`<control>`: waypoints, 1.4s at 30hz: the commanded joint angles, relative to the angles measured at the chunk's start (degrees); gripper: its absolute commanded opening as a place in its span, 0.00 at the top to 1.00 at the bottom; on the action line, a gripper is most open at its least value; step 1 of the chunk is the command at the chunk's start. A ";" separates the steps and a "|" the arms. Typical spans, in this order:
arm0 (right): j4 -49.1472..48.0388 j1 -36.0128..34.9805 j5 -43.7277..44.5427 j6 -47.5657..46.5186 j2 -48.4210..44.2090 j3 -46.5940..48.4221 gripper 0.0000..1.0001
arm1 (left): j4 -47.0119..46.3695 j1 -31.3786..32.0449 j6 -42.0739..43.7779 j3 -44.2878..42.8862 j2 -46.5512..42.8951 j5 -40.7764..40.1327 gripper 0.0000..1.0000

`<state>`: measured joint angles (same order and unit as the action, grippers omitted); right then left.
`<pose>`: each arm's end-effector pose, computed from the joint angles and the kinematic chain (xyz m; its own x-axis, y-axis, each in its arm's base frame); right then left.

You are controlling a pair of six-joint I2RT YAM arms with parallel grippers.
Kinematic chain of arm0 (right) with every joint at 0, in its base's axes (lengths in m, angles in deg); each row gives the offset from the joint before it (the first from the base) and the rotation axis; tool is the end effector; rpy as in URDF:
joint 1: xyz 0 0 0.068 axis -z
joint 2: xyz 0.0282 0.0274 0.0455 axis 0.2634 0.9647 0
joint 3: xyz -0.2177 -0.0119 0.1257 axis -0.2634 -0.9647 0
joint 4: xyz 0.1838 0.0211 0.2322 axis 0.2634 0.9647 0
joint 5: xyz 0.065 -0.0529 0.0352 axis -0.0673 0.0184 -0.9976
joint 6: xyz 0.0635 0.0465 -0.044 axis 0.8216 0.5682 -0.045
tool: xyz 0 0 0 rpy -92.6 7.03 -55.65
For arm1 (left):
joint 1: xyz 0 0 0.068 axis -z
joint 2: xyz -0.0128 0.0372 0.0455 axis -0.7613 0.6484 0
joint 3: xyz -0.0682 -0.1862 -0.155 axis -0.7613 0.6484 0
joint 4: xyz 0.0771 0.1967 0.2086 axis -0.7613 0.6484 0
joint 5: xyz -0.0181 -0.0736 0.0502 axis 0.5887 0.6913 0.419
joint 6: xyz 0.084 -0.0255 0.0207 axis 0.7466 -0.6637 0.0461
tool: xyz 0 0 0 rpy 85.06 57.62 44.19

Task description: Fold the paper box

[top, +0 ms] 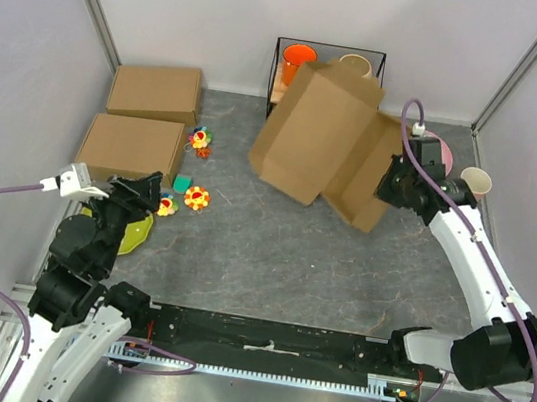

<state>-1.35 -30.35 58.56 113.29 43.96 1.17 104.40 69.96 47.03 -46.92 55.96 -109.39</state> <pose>0.3411 0.0791 0.2918 -0.6825 0.2852 -0.6730 0.1776 0.9579 0.2257 0.1663 -0.0292 0.3589 0.0371 -0.5867 -0.8090 -0.0145 0.8091 -0.5875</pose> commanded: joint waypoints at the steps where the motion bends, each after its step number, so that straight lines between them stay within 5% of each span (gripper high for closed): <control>1: -5.67 -0.75 -18.52 16.31 -6.66 -6.54 1.00 | -0.15 0.10 -3.62 3.04 -2.18 3.32 0.28; 13: -12.80 -0.93 -19.59 34.86 -30.74 -31.40 1.00 | -0.32 0.10 -7.92 8.58 -2.28 8.58 0.30; 19: -13.43 -2.33 -19.94 35.06 -38.41 -42.95 1.00 | -1.64 0.10 -10.39 12.18 0.27 12.46 0.32; 21: -10.27 -2.42 -16.97 28.92 -39.20 -39.90 0.98 | -1.73 0.10 -10.31 12.27 0.71 12.55 0.32; 25: -1.66 -2.42 -6.26 17.75 -36.76 -28.65 0.56 | -2.26 0.10 -9.60 12.01 0.80 11.76 0.32; 26: -0.34 -2.51 -4.66 13.91 -35.70 -26.45 0.53 | -2.43 0.10 -9.69 12.01 0.89 11.67 0.32; 32: 1.26 -2.51 8.07 4.82 -26.92 -15.00 0.42 | -2.96 0.10 -10.04 13.15 2.29 12.81 0.32; 37: -2.87 -3.21 6.26 3.06 -20.05 -13.24 0.37 | -3.22 0.10 -10.66 15.17 1.59 14.39 0.32; 42: -2.45 -13.63 14.22 0.25 -11.19 -5.44 0.29 | -3.57 0.10 -10.48 16.14 0.62 14.74 0.32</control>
<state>-2.48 -36.75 65.23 117.82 27.24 -12.73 103.16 69.96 38.18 -31.20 57.36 -95.93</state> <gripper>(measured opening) 0.682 0.687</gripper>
